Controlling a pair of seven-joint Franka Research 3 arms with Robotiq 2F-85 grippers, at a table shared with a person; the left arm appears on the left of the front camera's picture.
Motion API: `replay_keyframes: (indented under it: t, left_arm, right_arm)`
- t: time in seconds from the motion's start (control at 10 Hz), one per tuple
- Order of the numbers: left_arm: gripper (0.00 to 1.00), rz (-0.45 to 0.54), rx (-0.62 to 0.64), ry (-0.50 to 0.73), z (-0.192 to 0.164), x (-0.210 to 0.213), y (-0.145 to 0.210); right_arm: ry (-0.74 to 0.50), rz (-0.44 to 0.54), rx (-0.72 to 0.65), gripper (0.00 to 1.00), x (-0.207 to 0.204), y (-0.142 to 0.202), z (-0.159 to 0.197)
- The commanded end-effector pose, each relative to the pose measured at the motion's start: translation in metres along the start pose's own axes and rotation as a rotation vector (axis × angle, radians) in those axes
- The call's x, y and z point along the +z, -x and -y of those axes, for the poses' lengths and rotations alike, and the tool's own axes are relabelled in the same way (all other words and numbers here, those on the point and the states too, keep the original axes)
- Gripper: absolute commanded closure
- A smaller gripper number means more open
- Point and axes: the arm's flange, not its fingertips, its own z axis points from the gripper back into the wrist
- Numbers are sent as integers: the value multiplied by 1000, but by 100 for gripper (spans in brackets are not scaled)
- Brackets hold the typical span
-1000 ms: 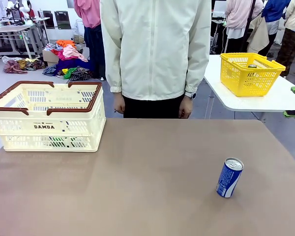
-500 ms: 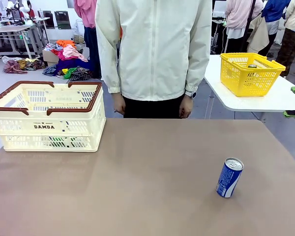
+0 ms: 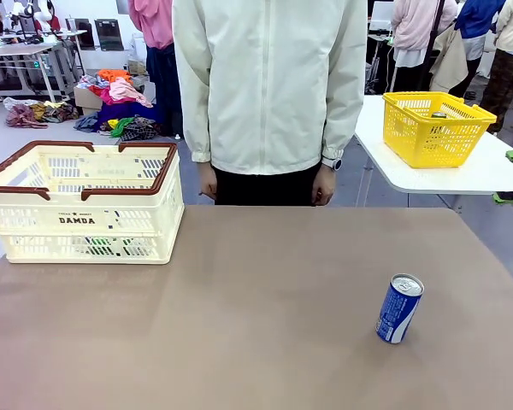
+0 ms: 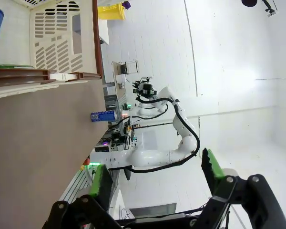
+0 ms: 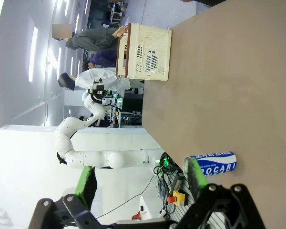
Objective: Place the drinks into the Shopping basket.
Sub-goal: Pick up one drink and place it into the Shopping basket.
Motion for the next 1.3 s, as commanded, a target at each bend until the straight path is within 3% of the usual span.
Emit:
replay_keyframes:
  t: [0.0, 0.2, 0.4, 0.5, 0.8, 0.9, 1.1, 1.2]
  left_arm:
    - [0, 12, 7, 18, 4, -2, 2]
    - [0, 12, 7, 18, 4, -2, 2]
    - [0, 12, 7, 18, 4, -2, 2]
    - [0, 12, 7, 18, 4, -2, 2]
    - [0, 12, 7, 18, 4, -2, 2]
    - [0, 12, 7, 18, 4, -2, 2]
    - [0, 12, 7, 18, 4, -2, 2]
    - [0, 12, 7, 18, 4, -2, 2]
  right_arm:
    - [237, -190, -40, 0, -29, 2, -32]
    - [532, -392, 59, 0, -95, 1, -61]
    - [859, -497, 124, 0, -155, 5, -70]
    - [1089, -430, 190, 0, -181, 15, -70]
    - [1232, -379, 265, 0, -243, 60, -68]
    - [1063, -493, 259, 0, -219, 24, -78]
    - [1063, -493, 259, 0, -219, 24, -78]
    - [1129, -470, 287, 0, -232, 41, -73]
